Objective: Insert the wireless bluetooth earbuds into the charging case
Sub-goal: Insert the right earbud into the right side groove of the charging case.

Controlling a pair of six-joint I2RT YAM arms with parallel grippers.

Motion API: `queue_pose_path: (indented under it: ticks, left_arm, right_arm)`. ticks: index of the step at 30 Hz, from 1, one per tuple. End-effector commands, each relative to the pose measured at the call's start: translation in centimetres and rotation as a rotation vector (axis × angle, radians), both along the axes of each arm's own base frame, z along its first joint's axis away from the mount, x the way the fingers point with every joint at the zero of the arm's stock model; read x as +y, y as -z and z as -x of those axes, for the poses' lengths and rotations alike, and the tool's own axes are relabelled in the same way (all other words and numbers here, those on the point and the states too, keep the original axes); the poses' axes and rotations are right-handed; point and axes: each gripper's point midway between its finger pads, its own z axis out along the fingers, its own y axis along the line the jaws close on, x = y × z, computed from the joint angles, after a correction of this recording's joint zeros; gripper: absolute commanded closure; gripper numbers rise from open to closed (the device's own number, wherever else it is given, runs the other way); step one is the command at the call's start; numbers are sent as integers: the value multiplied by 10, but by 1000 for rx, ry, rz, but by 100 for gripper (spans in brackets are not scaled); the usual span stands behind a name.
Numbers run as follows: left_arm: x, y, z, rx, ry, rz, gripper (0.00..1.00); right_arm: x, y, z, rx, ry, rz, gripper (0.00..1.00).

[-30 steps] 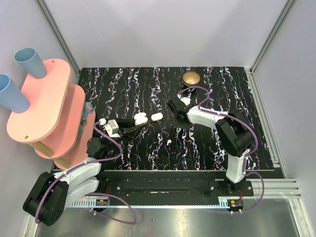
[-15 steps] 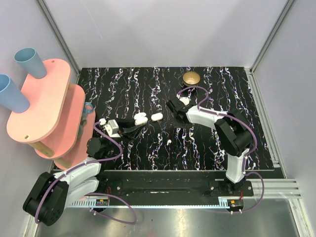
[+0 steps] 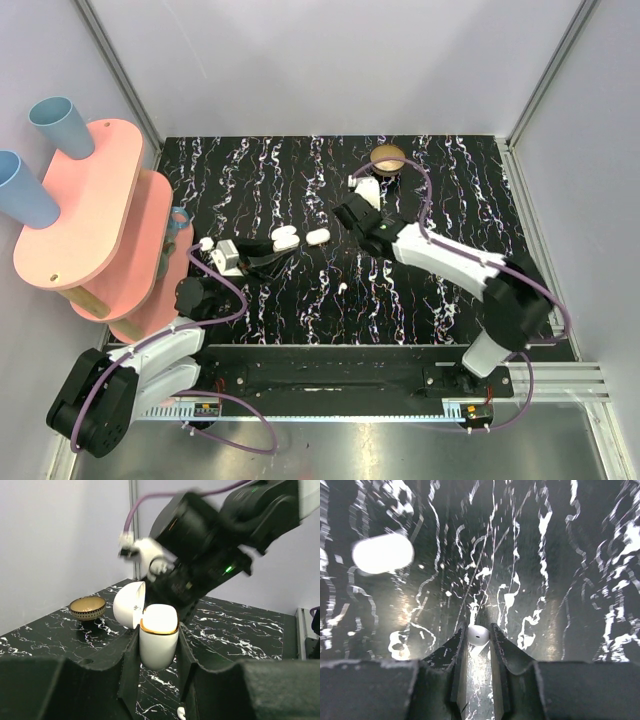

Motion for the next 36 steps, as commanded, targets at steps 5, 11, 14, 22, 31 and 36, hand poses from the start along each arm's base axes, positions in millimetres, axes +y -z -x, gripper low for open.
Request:
queue_pose_path:
  ticks: [5,11,14,22,31,36]
  left_arm:
    - [20,-91,36,-334,14,217,100]
    - [19,-92,34,-303,25,233,100]
    - [17,-92,33,-287,40,240,100]
    - [15,-93,34,-259,64,253,100]
    - [12,-94,29,-228,83,261,100]
    - [14,-98,28,-220,76,282,100]
  right_arm:
    - [-15,-142,8,-422,-36,1,100]
    - [0,-204,35,-611,-108,1,100]
    - [14,-226,48,-681,-152,-11,100]
    - [52,-272,77,-858,-258,-68,100]
    - [93,-286,91,-845,-381,-213,100]
    - [113,-291,102,-815,-466,-326,100]
